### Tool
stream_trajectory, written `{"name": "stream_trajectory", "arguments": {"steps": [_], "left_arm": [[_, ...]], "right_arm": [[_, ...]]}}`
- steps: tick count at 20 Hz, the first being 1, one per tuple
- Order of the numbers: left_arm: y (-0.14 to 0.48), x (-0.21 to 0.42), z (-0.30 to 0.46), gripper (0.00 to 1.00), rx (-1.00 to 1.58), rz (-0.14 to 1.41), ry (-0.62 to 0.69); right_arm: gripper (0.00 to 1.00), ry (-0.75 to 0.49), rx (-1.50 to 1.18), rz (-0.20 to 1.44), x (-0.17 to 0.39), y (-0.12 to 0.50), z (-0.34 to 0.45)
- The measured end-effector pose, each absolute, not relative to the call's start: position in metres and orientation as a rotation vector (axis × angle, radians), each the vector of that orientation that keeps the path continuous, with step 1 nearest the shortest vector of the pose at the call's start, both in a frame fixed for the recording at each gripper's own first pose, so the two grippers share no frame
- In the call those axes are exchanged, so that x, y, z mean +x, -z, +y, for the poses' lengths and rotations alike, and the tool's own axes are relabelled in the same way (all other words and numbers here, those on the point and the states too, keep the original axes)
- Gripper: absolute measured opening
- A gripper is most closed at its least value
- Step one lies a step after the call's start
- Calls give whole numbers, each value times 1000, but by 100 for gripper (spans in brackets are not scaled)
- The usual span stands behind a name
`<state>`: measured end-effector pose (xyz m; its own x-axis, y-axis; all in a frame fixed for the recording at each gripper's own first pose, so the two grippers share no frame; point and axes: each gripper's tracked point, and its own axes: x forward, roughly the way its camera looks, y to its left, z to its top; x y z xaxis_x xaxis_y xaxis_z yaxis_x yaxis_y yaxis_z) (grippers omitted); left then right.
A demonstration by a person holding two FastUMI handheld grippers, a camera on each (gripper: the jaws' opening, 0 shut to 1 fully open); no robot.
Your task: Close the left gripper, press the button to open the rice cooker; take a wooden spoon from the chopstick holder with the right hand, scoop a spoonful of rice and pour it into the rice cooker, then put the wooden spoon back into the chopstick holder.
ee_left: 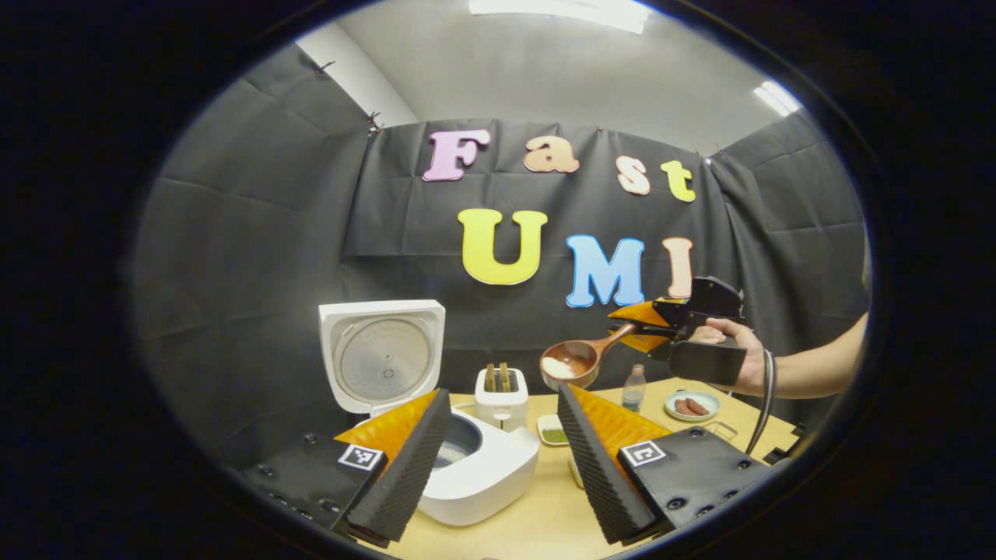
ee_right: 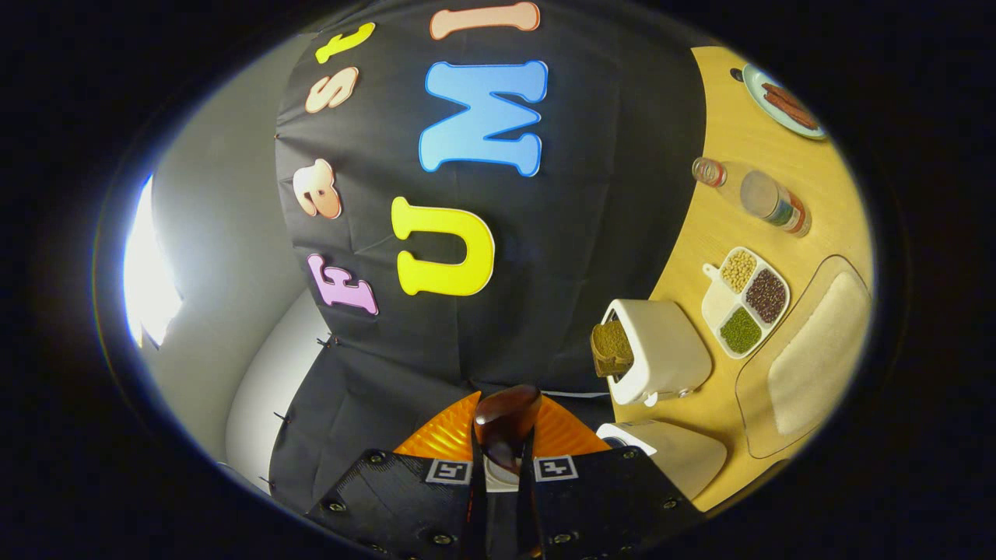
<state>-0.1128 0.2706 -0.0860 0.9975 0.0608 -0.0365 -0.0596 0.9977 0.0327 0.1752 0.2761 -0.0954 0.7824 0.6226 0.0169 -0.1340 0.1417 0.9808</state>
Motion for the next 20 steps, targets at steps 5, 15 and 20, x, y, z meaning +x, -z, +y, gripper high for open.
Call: {"name": "stream_trajectory", "arguments": {"steps": [5, 15, 20], "left_arm": [[94, -113, 292, 99, 15, 46, -80], [102, -117, 316, 95, -21, 48, -126], [103, -125, 322, 95, -47, 43, -158]], "right_arm": [[15, -585, 1293, 502, 187, 111, 323], [15, -639, 961, 614, 214, 162, 435], [15, -668, 696, 636, 211, 189, 485]]}}
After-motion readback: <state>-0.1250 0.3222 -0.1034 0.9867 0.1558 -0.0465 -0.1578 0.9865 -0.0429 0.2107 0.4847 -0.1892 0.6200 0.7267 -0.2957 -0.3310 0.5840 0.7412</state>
